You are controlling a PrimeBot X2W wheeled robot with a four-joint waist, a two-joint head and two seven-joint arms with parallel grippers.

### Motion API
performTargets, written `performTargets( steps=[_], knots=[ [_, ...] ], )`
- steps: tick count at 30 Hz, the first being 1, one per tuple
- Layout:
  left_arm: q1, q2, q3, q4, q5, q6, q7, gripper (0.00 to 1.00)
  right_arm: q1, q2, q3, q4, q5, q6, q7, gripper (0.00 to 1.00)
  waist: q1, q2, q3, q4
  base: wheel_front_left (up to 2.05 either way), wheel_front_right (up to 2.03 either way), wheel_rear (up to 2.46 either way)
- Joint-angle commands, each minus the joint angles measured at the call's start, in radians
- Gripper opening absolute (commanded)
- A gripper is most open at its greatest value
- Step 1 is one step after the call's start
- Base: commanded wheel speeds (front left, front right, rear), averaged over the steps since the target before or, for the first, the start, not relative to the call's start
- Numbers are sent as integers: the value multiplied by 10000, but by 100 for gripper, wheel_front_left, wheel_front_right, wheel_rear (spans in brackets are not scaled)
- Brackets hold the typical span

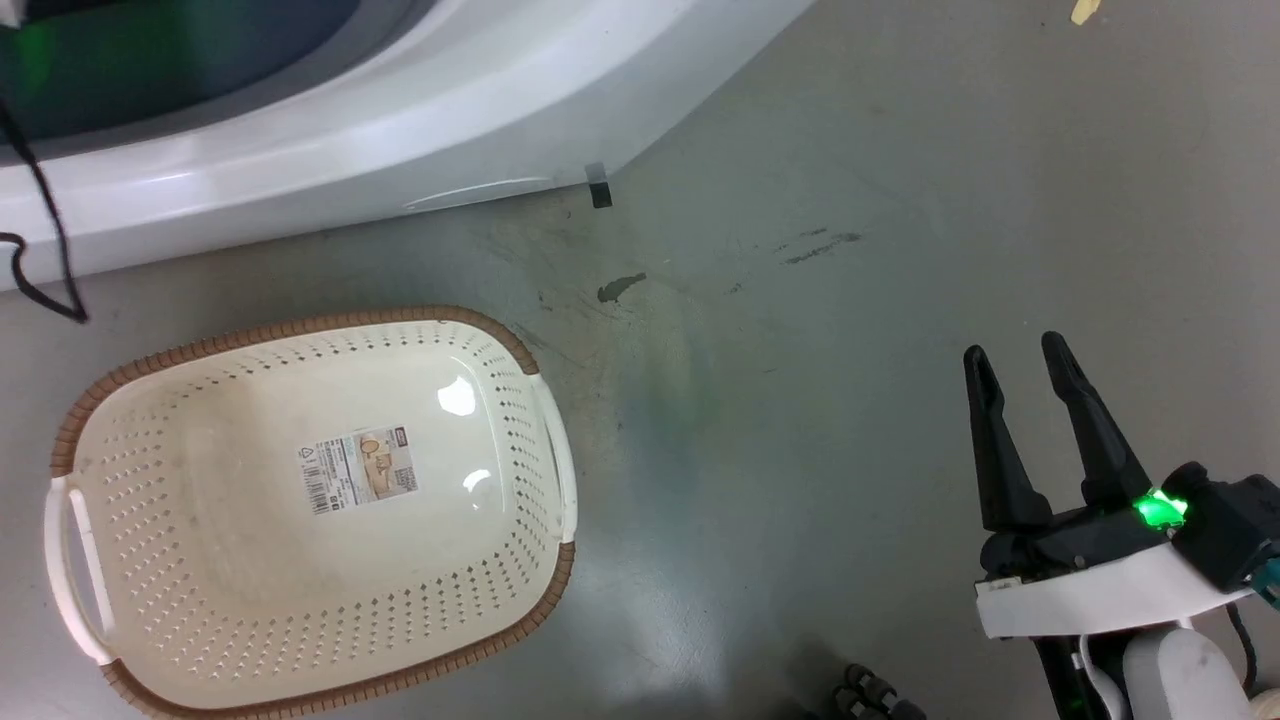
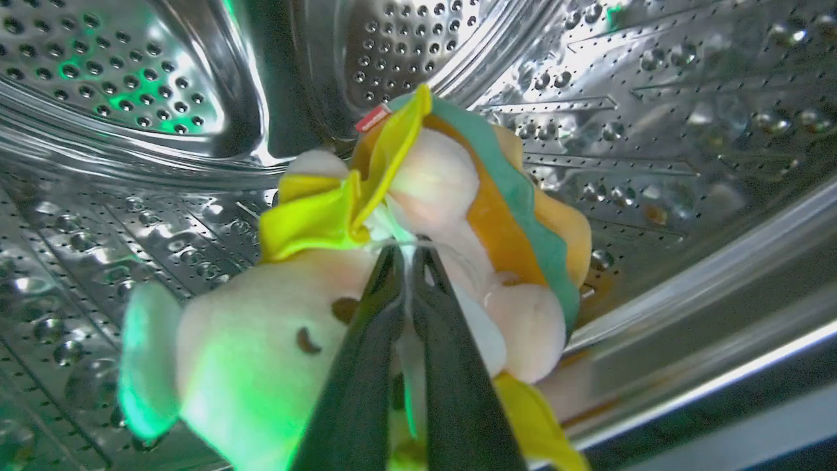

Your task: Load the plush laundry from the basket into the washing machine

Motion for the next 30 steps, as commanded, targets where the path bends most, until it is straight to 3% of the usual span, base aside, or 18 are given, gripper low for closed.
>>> performTargets(
  steps=[1, 4, 5, 6, 13, 18, 22, 27, 30],
  knots=[
    [-181, 48, -70, 27, -54, -40, -34, 0, -174, -14, 18, 20, 43, -9, -46, 100, -2, 0, -1, 6, 0, 0, 0],
    [-254, 26, -494, 390, -288, -42, -217, 0, -230, -14, 3, 37, 35, -9, -46, 100, -2, 0, -48, 65, 0, 0, 0],
    [-255, 0, -605, 517, -382, -42, -266, 13, -247, -14, 5, 41, 15, -9, -46, 100, -2, 0, -82, 89, 0, 0, 0],
    [-245, -18, -704, 641, -452, -42, -352, 100, -257, -14, -2, 44, -11, -9, -46, 100, -2, 0, -144, 119, 0, 0, 0],
    [283, -232, -1185, 1443, -849, -43, -1348, 100, -175, -14, -201, 70, -401, -9, -46, 100, -2, 0, -988, 415, 0, 0, 0],
    [1282, -671, -1368, 1883, -1231, -43, -2518, 100, -17, -14, -421, -28, -726, -9, -46, 100, -2, 0, -2157, 790, 0, 0, 0],
    [2295, -1189, -960, 2116, -1784, 247, -3461, 100, 277, -14, -515, 35, -1440, -9, -46, 100, -2, 0, -3288, 1207, 0, 0, 0],
    [3849, -1730, -728, 1350, -2036, 473, -3814, 100, 681, -14, -636, 61, -1952, -9, -46, 100, -2, 0, -4494, 1855, 0, 0, 0],
    [4995, -1994, -557, 1, -1849, 848, -3836, 100, 933, -14, -763, 62, -2136, -9, -46, 100, -2, 0, -5086, 2305, 0, 0, 0]
  ],
)
